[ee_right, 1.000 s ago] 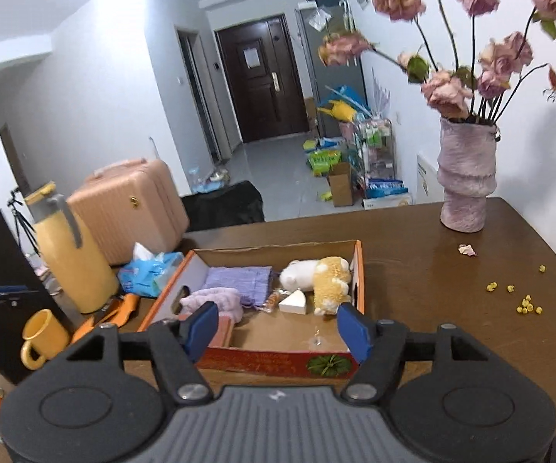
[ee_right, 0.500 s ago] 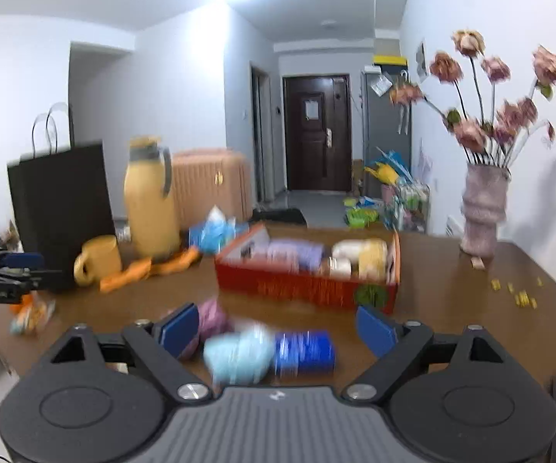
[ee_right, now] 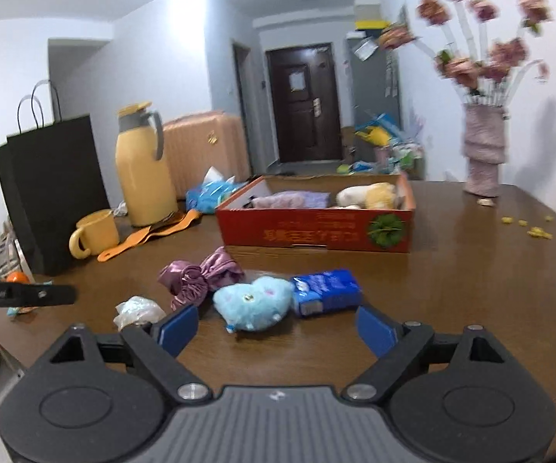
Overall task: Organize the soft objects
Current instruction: 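Withdraw both grippers from the box toward the pink satin scrunchie, then close both grippers on the pink satin scrunchie, then lift the scrunchie with both grippers and carry it over the box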
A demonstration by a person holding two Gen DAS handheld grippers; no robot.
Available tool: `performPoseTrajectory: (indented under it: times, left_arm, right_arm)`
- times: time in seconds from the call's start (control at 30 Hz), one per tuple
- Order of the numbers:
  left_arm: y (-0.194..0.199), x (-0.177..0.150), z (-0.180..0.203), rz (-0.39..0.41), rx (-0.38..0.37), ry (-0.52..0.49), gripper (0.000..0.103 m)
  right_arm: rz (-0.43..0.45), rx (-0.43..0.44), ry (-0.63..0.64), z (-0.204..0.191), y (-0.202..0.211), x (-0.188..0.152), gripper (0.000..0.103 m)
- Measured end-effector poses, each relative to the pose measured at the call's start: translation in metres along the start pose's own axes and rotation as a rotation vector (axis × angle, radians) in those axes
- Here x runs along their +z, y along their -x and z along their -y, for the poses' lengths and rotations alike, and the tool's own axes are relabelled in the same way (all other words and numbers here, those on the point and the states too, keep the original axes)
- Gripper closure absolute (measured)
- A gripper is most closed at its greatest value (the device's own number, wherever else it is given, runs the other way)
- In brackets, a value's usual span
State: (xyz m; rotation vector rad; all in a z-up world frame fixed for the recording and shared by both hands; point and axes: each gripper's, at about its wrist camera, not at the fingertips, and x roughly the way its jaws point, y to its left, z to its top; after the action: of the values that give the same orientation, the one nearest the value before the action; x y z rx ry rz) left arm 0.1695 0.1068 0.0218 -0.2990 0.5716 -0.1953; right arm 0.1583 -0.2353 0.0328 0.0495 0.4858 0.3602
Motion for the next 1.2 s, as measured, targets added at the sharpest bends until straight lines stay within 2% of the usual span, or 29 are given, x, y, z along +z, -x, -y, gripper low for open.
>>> performPoseTrajectory:
  times: [0.1,0.2,0.27,0.4,0.43,0.5,0.53,0.57,0.6,0.63,0.67,0.7,0.77,0.83,0.9,1.0,1.1,1.2]
  left_arm:
    - [-0.039,0.018,-0.003,-0.032,0.077,0.085,0.02]
    - [-0.068,0.034,-0.008,-0.054,0.045,0.132,0.02]
    - [-0.089,0.037,-0.004,-0.091,0.016,0.109,0.019]
    - [-0.119,0.025,0.009,-0.159,0.037,0.007,0.022]
    - [-0.123,0.023,0.01,-0.166,0.033,-0.002,0.026]
    - [-0.129,0.02,0.009,-0.179,-0.005,-0.001,0.052]
    - [-0.131,0.018,0.01,-0.186,-0.022,-0.005,0.06]
    - [-0.134,0.017,0.009,-0.191,-0.02,-0.005,0.075]
    - [-0.135,0.017,0.009,-0.19,-0.01,-0.01,0.077]
    - [-0.136,0.016,0.009,-0.178,-0.003,-0.02,0.079]
    - [-0.136,0.017,0.009,-0.168,0.002,-0.029,0.082]
    - [-0.136,0.019,0.01,-0.161,0.011,-0.039,0.084]
    - [-0.131,0.028,0.016,-0.128,0.021,-0.065,0.09]
    - [-0.116,0.039,0.03,-0.065,0.005,-0.109,0.09]
    - [-0.1,0.046,0.046,-0.014,-0.036,-0.138,0.09]
    - [-0.076,0.046,0.077,0.022,-0.132,-0.181,0.09]
    - [-0.062,0.03,0.104,-0.004,-0.225,-0.197,0.09]
    - [-0.069,-0.004,0.122,-0.114,-0.296,-0.188,0.09]
  right_arm:
    - [-0.021,0.044,0.027,-0.008,-0.042,0.022,0.019]
    - [-0.044,0.104,0.041,-0.017,-0.087,0.047,0.021]
    - [-0.08,0.129,0.038,-0.019,-0.12,0.06,0.024]
    - [-0.185,0.188,-0.011,-0.018,-0.187,0.075,0.036]
    - [-0.212,0.215,-0.026,-0.018,-0.201,0.076,0.037]
    - [-0.253,0.256,-0.037,-0.021,-0.226,0.075,0.04]
    - [-0.268,0.277,-0.038,-0.023,-0.237,0.074,0.044]
    - [-0.283,0.287,-0.044,-0.024,-0.245,0.072,0.054]
    - [-0.302,0.292,-0.05,-0.026,-0.253,0.069,0.072]
    - [-0.31,0.29,-0.054,-0.026,-0.259,0.066,0.079]
    - [-0.3,0.298,-0.07,-0.024,-0.261,0.064,0.081]
    - [-0.29,0.308,-0.095,-0.021,-0.262,0.064,0.088]
    - [-0.272,0.319,-0.123,-0.018,-0.256,0.066,0.093]
    - [-0.208,0.303,-0.104,-0.018,-0.234,0.071,0.093]
    - [-0.129,0.283,-0.076,-0.016,-0.206,0.078,0.093]
    - [-0.002,0.24,-0.113,0.006,-0.146,0.081,0.093]
    - [0.054,0.179,-0.148,0.026,-0.087,0.063,0.093]
    - [0.031,0.08,-0.135,0.034,-0.049,0.023,0.093]
